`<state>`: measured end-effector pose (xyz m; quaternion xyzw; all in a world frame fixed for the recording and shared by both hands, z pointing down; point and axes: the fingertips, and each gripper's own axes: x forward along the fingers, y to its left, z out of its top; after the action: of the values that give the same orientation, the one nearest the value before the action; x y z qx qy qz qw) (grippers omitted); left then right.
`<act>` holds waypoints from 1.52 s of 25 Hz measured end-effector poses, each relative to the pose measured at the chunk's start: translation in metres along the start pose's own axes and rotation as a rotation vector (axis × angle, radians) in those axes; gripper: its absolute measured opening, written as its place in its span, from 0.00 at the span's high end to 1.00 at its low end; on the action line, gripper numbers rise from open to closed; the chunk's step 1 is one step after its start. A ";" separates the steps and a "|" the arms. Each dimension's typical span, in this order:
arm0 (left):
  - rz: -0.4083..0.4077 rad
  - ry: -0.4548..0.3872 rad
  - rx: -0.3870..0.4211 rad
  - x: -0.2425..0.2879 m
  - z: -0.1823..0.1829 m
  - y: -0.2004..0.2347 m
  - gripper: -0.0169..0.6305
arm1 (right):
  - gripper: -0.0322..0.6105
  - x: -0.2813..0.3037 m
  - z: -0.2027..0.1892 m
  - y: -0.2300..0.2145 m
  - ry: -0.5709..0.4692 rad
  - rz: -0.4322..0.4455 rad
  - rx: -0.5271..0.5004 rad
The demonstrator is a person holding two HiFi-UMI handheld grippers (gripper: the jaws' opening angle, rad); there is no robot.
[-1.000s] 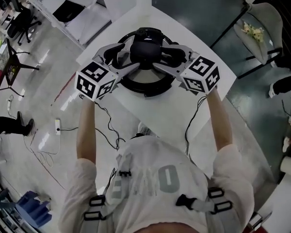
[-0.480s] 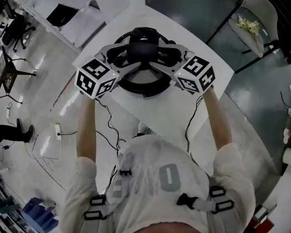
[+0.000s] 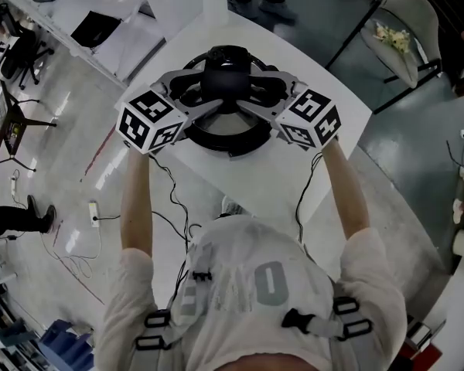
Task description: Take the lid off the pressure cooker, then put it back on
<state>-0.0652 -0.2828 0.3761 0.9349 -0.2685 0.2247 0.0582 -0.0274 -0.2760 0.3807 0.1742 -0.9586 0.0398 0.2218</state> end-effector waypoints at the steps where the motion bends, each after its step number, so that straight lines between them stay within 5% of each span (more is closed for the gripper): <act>1: -0.004 0.000 0.002 0.000 0.000 0.000 0.55 | 0.62 0.000 0.000 0.000 0.000 -0.003 -0.001; 9: -0.022 0.024 0.027 -0.001 0.000 -0.002 0.57 | 0.63 -0.003 -0.001 0.001 -0.011 -0.023 -0.014; 28: -0.009 -0.077 0.153 -0.037 0.052 -0.017 0.57 | 0.63 -0.035 0.050 0.018 -0.080 -0.103 -0.079; 38: -0.055 -0.113 0.239 -0.045 0.073 -0.068 0.57 | 0.63 -0.081 0.051 0.051 -0.103 -0.201 -0.091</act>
<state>-0.0351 -0.2200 0.2913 0.9534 -0.2168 0.2004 -0.0628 0.0019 -0.2103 0.2997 0.2611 -0.9472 -0.0351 0.1827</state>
